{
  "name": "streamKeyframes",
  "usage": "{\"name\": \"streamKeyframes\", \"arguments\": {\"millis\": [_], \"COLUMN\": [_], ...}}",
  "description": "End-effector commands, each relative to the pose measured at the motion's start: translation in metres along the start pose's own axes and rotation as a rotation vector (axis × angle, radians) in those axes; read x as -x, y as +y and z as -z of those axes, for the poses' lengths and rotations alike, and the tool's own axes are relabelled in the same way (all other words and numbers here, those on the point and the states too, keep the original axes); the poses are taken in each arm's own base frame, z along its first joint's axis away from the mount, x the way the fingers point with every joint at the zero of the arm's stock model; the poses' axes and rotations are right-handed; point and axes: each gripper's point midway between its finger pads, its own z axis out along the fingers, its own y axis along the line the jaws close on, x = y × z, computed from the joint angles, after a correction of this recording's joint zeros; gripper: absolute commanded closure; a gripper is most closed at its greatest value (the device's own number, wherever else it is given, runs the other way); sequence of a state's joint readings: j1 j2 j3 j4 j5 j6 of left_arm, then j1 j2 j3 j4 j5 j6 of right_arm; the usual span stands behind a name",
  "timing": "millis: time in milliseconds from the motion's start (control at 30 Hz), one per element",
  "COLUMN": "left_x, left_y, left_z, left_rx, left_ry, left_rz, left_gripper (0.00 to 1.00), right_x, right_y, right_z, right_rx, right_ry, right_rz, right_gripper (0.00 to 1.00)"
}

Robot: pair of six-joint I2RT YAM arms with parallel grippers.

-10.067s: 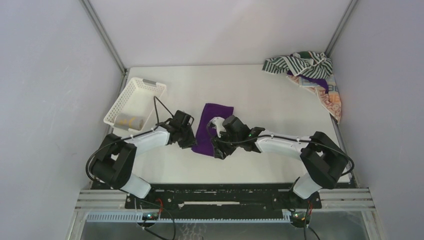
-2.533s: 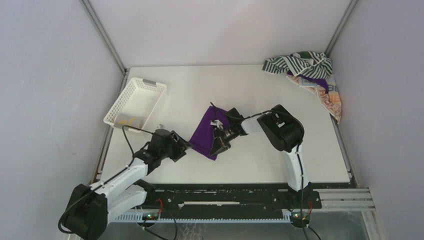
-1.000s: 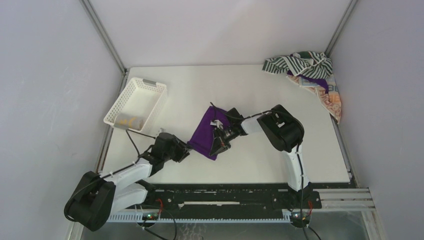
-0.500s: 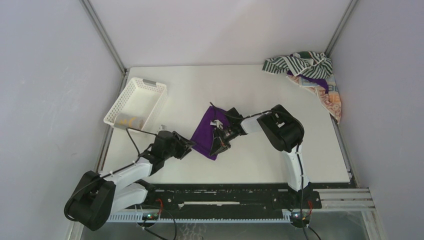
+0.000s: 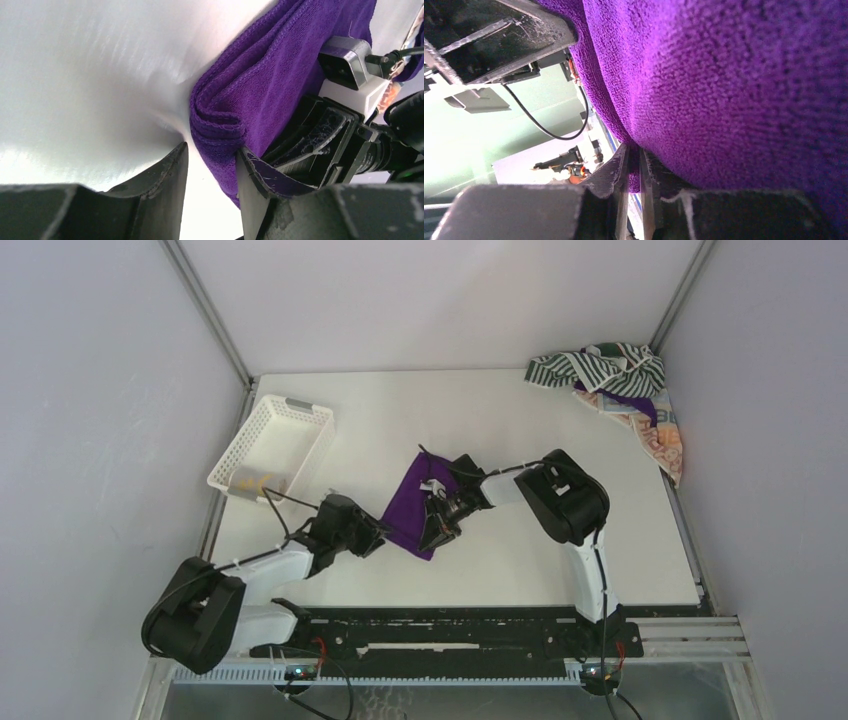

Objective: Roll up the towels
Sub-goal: Roll the towel at the center of the board.

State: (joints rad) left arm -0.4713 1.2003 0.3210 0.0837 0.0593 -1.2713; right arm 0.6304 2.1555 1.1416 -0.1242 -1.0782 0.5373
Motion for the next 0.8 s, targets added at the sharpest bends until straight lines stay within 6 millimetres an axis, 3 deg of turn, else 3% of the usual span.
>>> {"name": "streamKeyframes", "arguments": {"millis": [0,333,533,767], "left_x": [0.003,-0.012,-0.014,-0.015], "left_y": [0.006,0.033,0.029,0.024], "left_z": [-0.004,-0.015,-0.019,-0.017], "left_rx": [0.102,0.259,0.273,0.270], "left_ry": [0.009,0.109,0.147,0.164], "left_rz": [-0.042,-0.064,-0.092,-0.107], "left_gripper": [0.53,0.48,0.63,0.63], "right_x": [0.005,0.016,0.007,0.007], "right_y": [-0.006,0.039,0.061,0.044], "right_z": [0.002,0.033,0.032,0.015], "right_rx": [-0.137,-0.412,-0.525,-0.703], "right_ry": [-0.061,-0.293,-0.369,-0.392], "right_rz": [0.069,0.475,0.724,0.901], "right_gripper": [0.86,0.66,0.63,0.55]}}
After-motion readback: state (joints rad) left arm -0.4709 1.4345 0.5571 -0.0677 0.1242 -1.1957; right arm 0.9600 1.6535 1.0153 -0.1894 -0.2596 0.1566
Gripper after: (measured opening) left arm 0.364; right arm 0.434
